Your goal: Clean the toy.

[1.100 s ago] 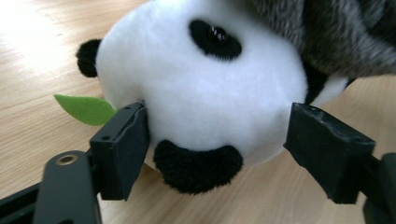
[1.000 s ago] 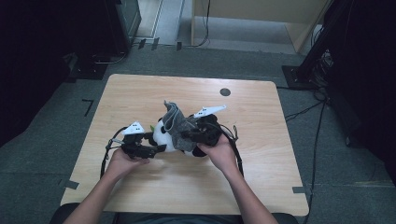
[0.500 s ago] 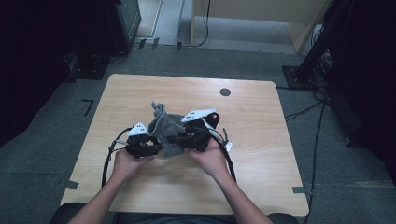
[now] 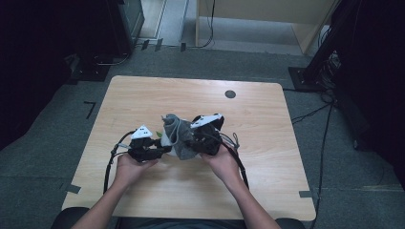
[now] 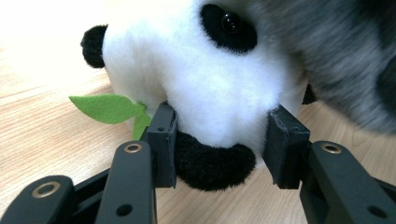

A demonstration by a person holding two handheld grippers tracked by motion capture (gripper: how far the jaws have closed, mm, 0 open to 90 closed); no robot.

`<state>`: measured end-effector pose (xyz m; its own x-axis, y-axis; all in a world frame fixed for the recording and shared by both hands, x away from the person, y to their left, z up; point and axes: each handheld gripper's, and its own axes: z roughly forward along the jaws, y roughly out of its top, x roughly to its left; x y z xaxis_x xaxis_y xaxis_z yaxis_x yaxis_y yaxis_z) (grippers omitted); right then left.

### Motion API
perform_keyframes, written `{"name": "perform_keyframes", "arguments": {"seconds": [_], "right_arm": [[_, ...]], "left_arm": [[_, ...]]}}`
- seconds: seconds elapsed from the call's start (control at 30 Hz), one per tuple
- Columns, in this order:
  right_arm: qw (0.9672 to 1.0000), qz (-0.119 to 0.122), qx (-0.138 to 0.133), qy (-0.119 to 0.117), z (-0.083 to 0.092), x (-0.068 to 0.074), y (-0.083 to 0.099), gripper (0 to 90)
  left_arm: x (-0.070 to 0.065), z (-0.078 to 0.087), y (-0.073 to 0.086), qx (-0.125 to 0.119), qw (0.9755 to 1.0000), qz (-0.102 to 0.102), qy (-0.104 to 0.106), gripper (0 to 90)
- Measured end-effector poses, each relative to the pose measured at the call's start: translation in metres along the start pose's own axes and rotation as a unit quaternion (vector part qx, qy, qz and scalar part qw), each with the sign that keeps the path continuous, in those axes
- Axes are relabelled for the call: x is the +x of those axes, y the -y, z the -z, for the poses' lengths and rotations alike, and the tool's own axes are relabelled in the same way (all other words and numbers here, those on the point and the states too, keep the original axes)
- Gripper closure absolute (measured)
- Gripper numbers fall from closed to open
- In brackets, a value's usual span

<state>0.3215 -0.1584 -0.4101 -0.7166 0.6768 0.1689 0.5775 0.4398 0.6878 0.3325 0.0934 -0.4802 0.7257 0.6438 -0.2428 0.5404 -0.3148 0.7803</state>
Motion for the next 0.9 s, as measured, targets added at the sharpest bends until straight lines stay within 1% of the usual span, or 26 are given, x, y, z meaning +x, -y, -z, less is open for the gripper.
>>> {"name": "perform_keyframes", "arguments": {"seconds": [0.1,0.17,0.3,0.37,0.43,0.57,0.67,0.8,0.9], "right_arm": [[1.0000,-0.009,-0.001,0.003,0.010,-0.006,0.003,81.8],[0.9998,-0.018,-0.002,0.007,0.017,-0.012,0.005,81.7],[0.9988,-0.046,-0.009,0.015,0.031,-0.028,0.010,81.7],[0.9983,-0.055,-0.015,0.014,0.036,-0.035,0.013,81.7],[0.9977,-0.065,-0.015,0.013,0.040,-0.039,0.014,81.7],[0.9974,-0.069,-0.018,0.012,0.043,-0.044,0.015,81.7],[0.9967,-0.078,-0.020,0.011,0.046,-0.049,0.017,81.7],[0.9954,-0.086,-0.032,0.027,0.053,-0.057,0.019,81.9],[0.9932,-0.100,-0.040,0.043,0.061,-0.064,0.021,82.2]], "left_arm": [[0.000,0.000,0.000,0.001,1.0000,0.000,0.000,53.3],[0.001,0.000,0.000,0.002,1.0000,0.001,0.000,53.3],[0.002,0.000,0.000,0.001,1.0000,0.001,0.003,53.3],[0.001,0.000,0.000,0.002,1.0000,0.001,0.004,53.3],[0.001,0.000,0.000,0.003,1.0000,-0.001,0.004,53.3],[0.002,0.001,0.000,0.004,1.0000,-0.001,0.005,53.3],[0.002,0.001,0.000,0.005,1.0000,-0.003,0.006,53.3],[0.001,0.001,0.001,0.008,0.9999,-0.008,0.004,53.2],[0.000,0.001,0.002,0.009,0.9999,-0.010,0.003,53.1]]}}
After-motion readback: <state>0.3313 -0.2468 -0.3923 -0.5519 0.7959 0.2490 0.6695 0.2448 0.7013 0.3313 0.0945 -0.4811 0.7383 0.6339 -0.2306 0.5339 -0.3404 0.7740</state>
